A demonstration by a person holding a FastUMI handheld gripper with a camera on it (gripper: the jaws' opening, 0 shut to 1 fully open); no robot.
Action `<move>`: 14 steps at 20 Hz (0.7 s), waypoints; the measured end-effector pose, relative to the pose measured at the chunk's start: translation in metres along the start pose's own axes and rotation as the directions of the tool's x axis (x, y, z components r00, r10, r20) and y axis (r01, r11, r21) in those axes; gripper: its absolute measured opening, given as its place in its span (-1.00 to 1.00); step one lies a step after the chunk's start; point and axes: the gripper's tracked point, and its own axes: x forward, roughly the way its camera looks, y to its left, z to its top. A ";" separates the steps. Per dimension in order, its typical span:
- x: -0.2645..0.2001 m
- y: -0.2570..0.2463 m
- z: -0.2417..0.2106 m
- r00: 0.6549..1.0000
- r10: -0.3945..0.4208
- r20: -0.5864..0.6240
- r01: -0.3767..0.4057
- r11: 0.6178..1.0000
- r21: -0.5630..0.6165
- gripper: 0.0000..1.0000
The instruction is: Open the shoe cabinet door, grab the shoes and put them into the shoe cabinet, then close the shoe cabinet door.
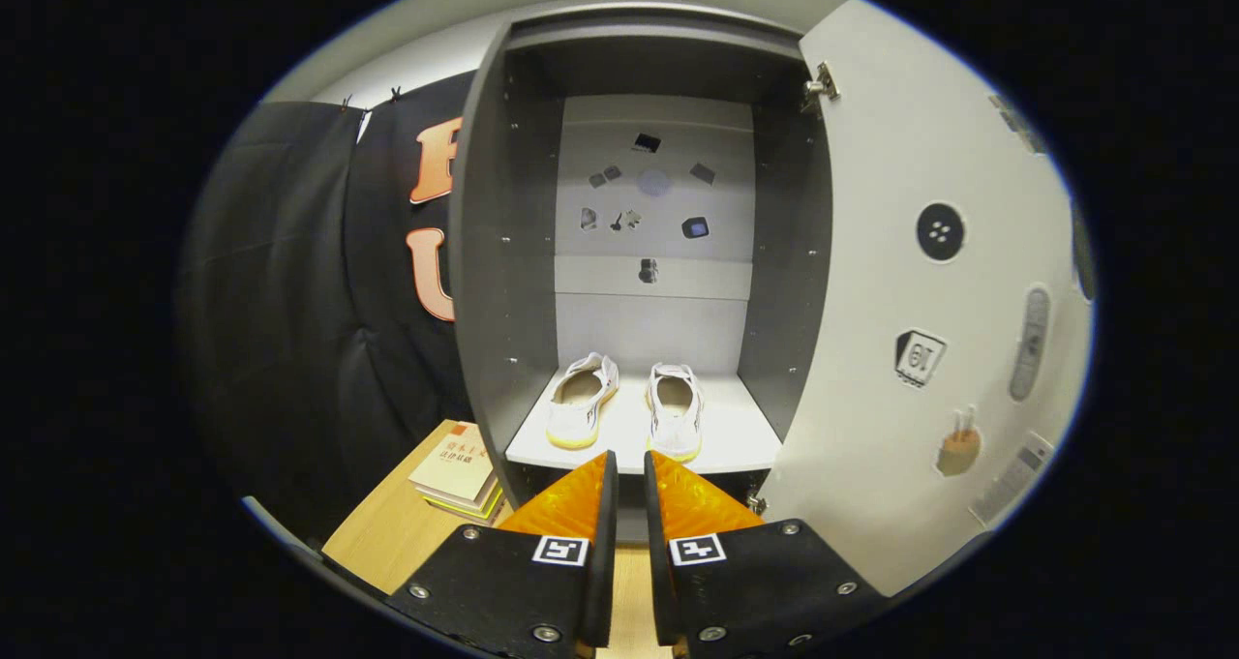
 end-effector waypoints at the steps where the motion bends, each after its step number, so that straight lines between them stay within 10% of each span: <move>1: -0.016 0.002 -0.001 1.000 -0.001 0.008 0.001 1.000 -0.003 -0.67; 14: -0.169 -0.049 -0.020 0.992 -0.069 0.108 0.064 0.997 0.054 -0.34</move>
